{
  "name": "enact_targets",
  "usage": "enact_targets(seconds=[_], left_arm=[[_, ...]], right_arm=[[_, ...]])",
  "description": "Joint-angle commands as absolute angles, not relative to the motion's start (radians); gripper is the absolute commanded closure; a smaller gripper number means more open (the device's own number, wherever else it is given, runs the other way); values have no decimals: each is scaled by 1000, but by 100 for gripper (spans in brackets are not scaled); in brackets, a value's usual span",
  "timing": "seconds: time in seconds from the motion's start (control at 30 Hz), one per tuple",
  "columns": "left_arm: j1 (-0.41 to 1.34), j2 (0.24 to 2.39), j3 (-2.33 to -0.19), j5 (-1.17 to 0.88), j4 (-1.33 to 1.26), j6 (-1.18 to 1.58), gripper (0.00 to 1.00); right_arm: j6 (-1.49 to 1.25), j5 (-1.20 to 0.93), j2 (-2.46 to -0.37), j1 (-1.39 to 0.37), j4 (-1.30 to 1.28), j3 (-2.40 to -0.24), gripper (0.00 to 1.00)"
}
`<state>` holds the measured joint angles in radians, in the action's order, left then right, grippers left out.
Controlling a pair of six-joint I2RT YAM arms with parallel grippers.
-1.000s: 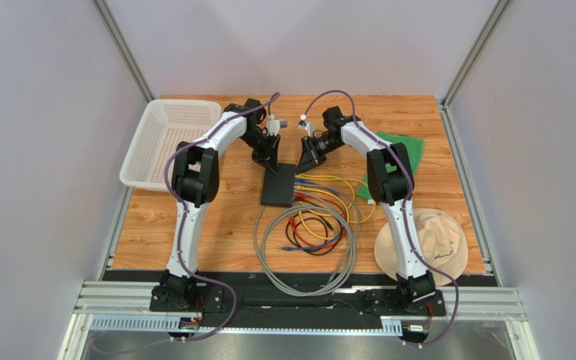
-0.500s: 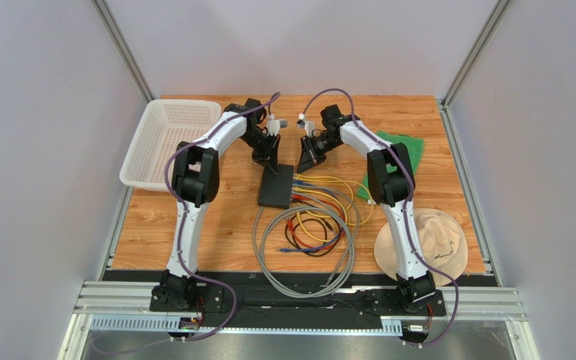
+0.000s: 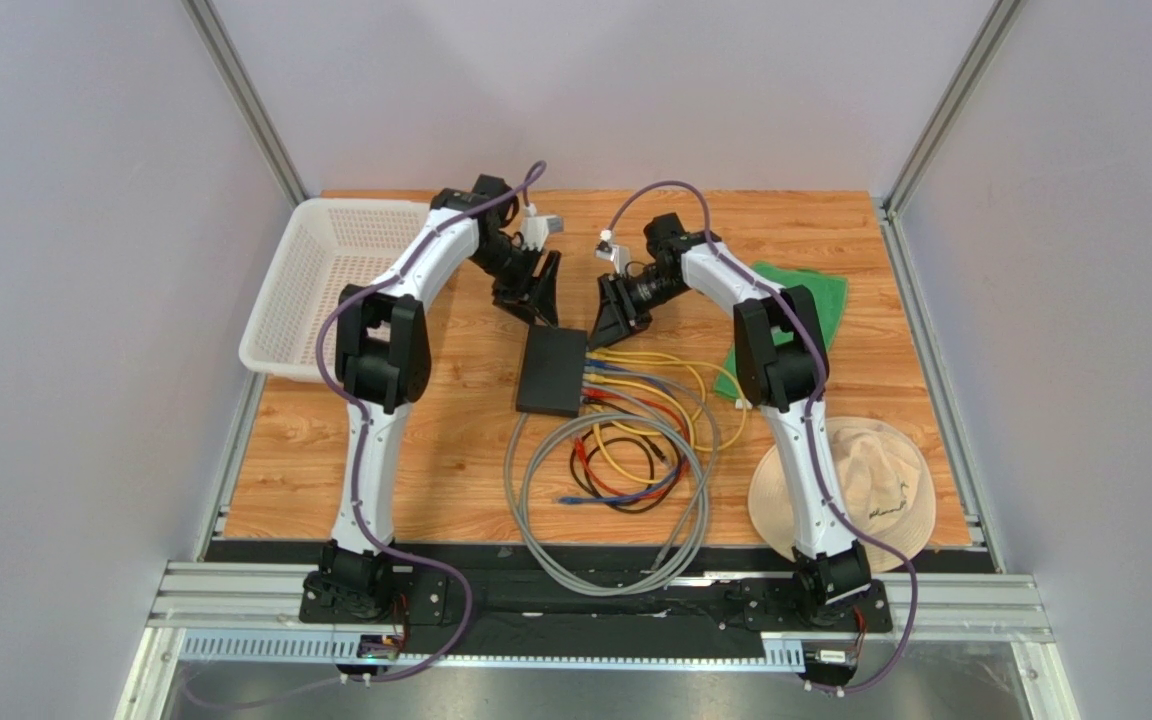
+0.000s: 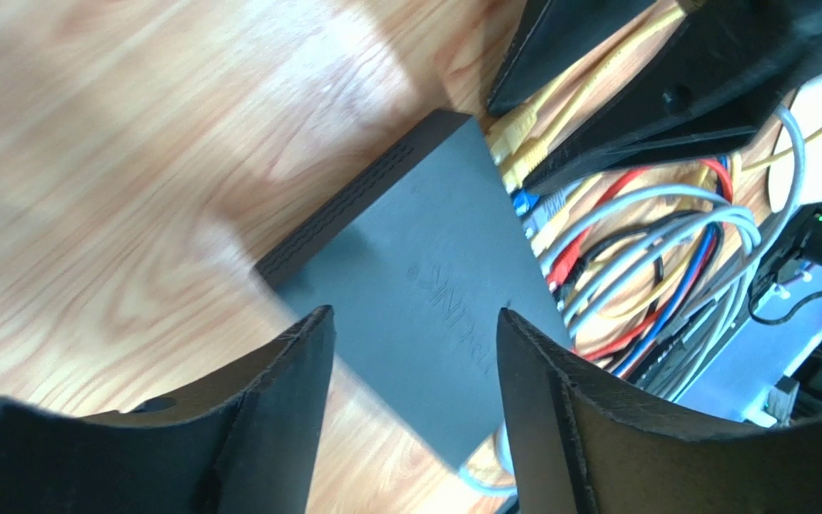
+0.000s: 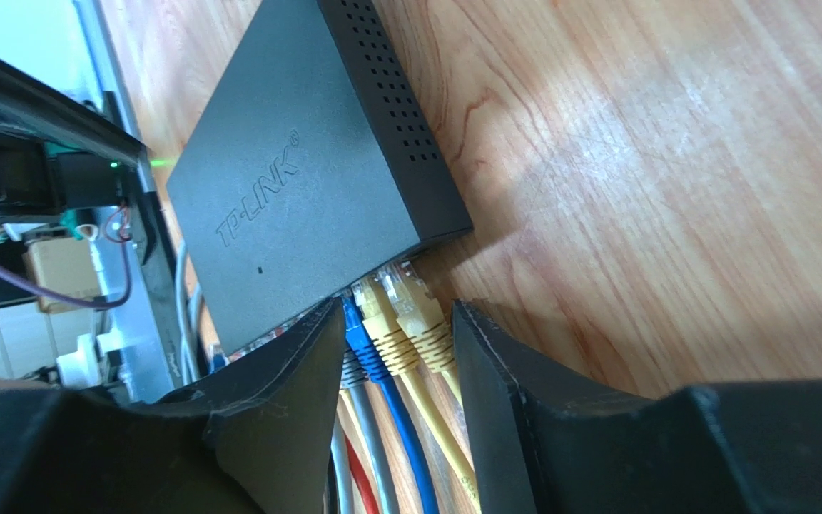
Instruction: Pull the plug from the switch port
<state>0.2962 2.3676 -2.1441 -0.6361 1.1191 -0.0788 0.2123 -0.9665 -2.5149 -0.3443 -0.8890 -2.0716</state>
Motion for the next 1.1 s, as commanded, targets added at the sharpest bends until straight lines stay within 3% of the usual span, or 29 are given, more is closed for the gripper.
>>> enact_targets(seconds=[0.0,0.2,0.3,0.57,0.83,1.07], left_arm=[[276,2339,-2259,-620,1268,-112,36],[276,2376,-2146,-678,1270,-103,54],[276,2394,-2158,-684,1272,-113,57],[290,2453,-2155,-634,1275,-106,56],[301,2473,-2187,-611,1267,-104,56],[308,2479,-2175,-598,1267,-100,57]], right_arm=[[235,-945,-2599,-347,-917,-2101,52],[177,-968,-2623,-345,-887,-2111,57],[152,-982,-2631,-341,-873,-2106,59],[117,-951,-2640,-337,-856,-2112,62],[112,-911,-2645,-350,-865,-2123,60],[149,-926,-2669,-364,-917,-2170,71]])
